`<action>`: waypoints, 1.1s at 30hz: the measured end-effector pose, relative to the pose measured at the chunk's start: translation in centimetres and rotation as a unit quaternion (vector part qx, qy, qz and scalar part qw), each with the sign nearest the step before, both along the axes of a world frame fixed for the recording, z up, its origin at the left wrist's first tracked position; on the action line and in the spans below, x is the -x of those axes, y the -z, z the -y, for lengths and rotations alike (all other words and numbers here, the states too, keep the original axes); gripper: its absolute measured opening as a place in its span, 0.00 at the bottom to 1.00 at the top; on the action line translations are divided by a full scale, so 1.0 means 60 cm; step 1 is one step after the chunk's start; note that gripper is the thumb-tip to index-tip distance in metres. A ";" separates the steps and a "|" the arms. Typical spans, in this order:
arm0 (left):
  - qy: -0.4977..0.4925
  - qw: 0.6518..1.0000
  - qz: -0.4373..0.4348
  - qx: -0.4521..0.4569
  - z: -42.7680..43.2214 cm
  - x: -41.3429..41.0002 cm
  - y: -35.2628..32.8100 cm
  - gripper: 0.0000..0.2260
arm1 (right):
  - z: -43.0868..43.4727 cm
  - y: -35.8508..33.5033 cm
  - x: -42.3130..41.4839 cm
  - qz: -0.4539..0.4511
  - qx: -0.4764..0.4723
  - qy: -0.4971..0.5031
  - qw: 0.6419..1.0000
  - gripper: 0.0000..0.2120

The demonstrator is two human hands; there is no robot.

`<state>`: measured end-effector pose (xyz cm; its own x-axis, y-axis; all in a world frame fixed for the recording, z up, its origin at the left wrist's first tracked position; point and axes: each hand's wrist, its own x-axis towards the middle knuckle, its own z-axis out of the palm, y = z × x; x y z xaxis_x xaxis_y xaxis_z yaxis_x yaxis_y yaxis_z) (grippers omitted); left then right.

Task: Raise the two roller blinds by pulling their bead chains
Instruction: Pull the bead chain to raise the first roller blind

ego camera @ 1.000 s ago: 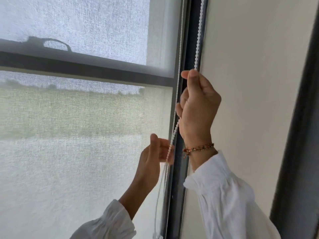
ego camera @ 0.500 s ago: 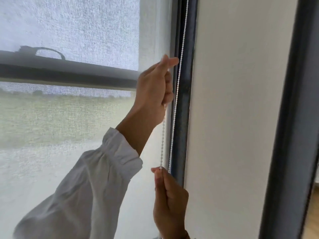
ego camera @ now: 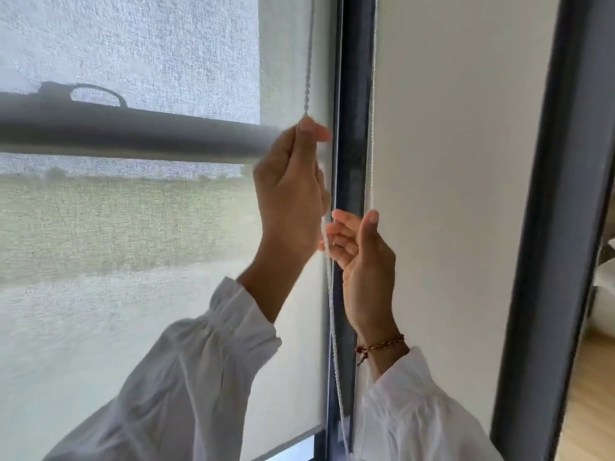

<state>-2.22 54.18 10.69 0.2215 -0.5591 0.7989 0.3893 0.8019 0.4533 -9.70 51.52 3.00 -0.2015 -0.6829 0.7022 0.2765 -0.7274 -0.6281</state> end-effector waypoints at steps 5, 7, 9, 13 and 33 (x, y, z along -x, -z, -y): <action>-0.049 0.997 0.048 -0.024 0.016 -0.014 0.074 0.13 | -0.002 -0.091 -0.010 0.025 0.026 -0.092 0.995 0.15; -0.065 0.995 0.055 -0.047 0.029 -0.017 0.100 0.14 | 0.007 -0.125 -0.020 0.015 0.031 -0.105 0.994 0.12; -0.064 0.993 0.054 -0.083 0.046 -0.013 0.125 0.14 | 0.019 -0.156 -0.027 -0.006 0.029 -0.104 0.994 0.09; -0.100 0.983 0.085 -0.127 0.083 0.004 0.171 0.13 | 0.058 -0.204 -0.032 -0.068 0.023 -0.044 0.996 0.15; -0.019 0.991 0.124 -0.038 0.172 0.030 0.015 0.18 | 0.131 -0.004 0.009 -0.016 0.080 0.187 0.979 0.08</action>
<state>-4.02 43.83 9.80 0.0460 -0.6151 0.7871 0.2277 0.7736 0.5913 -10.26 43.66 3.27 -0.3933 -0.4467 0.8036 -0.0465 -0.8633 -0.5026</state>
